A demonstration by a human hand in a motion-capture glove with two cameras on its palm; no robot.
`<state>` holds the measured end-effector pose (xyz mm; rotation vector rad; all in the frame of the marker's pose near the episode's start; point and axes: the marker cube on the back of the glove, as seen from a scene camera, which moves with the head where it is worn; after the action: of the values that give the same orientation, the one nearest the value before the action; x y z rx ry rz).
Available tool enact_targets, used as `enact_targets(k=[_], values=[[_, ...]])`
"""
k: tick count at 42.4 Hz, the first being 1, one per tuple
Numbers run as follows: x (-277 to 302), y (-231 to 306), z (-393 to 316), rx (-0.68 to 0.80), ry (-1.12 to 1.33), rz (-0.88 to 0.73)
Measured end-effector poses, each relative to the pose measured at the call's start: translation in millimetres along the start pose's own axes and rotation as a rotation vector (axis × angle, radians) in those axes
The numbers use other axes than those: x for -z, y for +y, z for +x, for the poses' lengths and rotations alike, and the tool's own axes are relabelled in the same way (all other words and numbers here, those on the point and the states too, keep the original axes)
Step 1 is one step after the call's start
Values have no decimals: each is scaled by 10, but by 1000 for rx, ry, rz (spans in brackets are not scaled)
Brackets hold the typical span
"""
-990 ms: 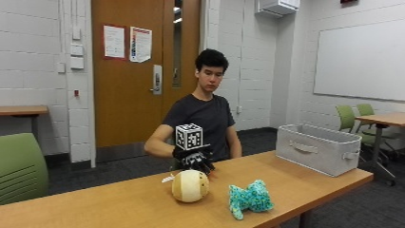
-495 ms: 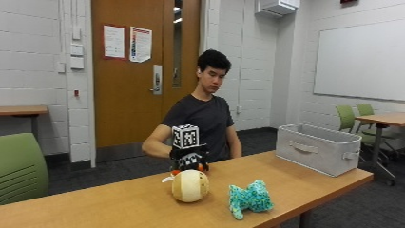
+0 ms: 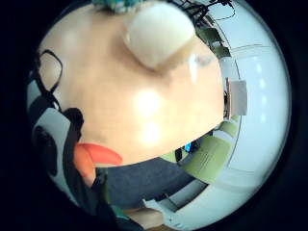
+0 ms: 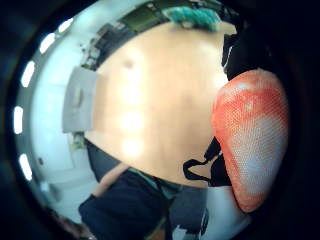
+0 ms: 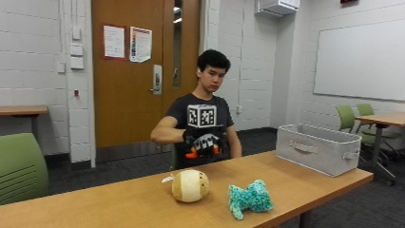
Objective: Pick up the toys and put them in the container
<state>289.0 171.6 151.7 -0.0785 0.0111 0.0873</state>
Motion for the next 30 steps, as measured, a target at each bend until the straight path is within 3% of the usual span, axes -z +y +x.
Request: enact_targets(k=[15, 30], values=[[1603, -846, -972, 65, -10, 182], [2425, -1270, -2803, 241, -62, 240]])
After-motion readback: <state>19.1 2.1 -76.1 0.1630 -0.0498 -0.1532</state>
